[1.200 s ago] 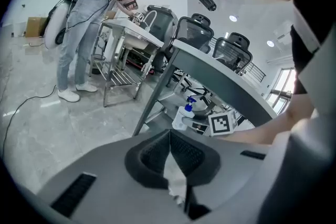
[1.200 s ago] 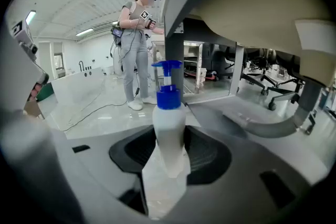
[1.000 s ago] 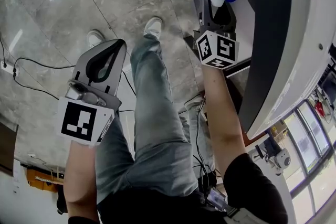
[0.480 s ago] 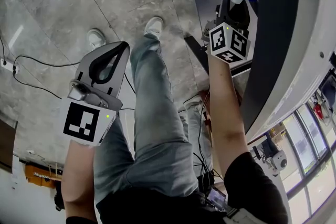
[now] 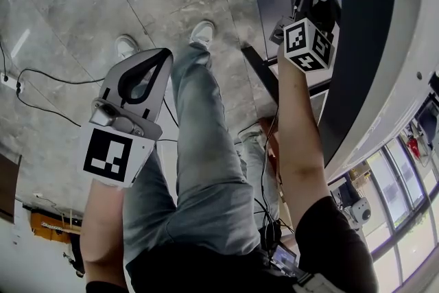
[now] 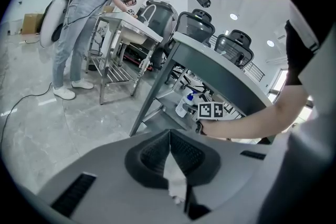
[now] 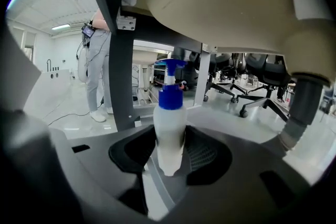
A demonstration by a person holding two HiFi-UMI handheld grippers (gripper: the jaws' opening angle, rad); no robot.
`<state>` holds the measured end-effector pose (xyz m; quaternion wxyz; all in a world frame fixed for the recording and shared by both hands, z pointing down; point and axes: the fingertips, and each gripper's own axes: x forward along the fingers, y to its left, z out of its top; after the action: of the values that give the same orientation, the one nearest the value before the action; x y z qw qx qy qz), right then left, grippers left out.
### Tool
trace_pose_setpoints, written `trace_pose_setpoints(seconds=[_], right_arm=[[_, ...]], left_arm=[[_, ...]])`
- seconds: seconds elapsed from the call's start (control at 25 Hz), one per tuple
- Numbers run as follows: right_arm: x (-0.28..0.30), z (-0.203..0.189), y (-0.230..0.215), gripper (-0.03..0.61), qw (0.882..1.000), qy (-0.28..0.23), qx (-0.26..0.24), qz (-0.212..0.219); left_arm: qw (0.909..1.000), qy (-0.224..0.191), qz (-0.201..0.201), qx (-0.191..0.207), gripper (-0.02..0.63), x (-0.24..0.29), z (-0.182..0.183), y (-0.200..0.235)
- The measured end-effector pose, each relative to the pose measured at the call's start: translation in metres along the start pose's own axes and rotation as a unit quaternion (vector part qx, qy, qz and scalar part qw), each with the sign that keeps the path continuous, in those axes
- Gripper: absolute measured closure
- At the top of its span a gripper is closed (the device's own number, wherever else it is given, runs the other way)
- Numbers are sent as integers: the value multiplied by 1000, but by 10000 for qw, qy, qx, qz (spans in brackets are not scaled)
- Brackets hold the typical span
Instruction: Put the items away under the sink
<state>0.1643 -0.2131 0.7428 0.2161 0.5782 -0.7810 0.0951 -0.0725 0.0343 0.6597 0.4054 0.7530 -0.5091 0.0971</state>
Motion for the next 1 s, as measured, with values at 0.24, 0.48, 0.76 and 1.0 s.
trace_pose_setpoints(seconds=[0.24,0.48,0.76,1.0], right_arm=[[9,-10,-11,380,9996,110,138,-198],[8,-36,-12,373,9976,602,254,-228],[-24,-45,4,373,9967,782,184,-136],[-64,-42,32,373,9948,954,368,-28]], left_arm=[[10000,41,-69,12,591,-2,-3,-1],[10000,68,-48,-15,591,-6,-10,-1],[9999,31,-109,112,591,-17,-3,-3],[9997,-75,-164,193,591,-37,8,-3]])
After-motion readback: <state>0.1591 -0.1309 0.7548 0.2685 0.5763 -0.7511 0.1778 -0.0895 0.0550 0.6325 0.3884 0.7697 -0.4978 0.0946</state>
